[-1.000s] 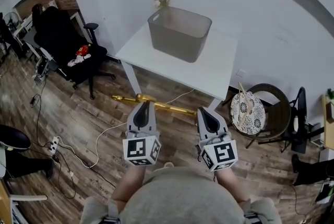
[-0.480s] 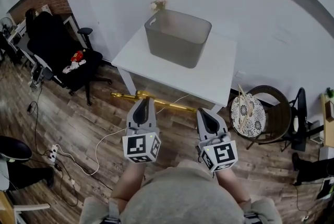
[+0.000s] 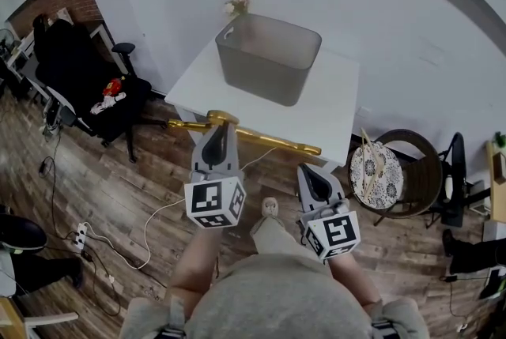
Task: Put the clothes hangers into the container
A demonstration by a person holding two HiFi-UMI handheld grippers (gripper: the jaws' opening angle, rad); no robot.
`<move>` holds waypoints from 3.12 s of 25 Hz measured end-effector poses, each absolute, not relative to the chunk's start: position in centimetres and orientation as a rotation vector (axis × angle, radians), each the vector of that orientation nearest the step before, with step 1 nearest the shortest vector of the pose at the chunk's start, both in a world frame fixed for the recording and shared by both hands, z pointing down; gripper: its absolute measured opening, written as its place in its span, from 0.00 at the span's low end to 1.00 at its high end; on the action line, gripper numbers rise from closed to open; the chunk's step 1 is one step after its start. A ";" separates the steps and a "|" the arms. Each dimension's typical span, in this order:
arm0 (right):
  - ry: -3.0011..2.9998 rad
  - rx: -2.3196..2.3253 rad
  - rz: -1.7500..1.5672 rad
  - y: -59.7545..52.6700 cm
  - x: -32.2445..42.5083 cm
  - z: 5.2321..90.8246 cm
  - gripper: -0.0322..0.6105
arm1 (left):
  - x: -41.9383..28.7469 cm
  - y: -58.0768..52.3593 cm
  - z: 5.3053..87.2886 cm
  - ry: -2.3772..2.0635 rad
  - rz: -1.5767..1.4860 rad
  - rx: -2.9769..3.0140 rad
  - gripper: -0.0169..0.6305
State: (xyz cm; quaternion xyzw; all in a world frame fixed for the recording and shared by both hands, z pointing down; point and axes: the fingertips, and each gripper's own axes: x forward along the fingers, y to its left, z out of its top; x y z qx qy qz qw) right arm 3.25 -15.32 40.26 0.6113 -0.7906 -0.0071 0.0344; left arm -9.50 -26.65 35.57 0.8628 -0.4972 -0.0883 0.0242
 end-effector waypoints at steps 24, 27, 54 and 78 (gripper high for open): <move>-2.446 1.906 -0.040 -32.1 10.5 38.4 0.05 | 1.4 -45.3 28.1 -1.477 -0.357 2.778 0.07; -2.444 1.907 -0.039 -33.9 11.7 38.4 0.05 | 2.8 -47.3 28.2 -1.466 -0.350 2.779 0.07; -2.449 1.883 0.023 -43.9 16.8 41.3 0.05 | 9.1 -57.2 33.4 -1.396 -0.261 2.737 0.07; -2.490 1.835 0.061 -46.0 16.3 42.5 0.05 | 8.6 -59.2 39.3 -1.413 -0.038 2.653 0.07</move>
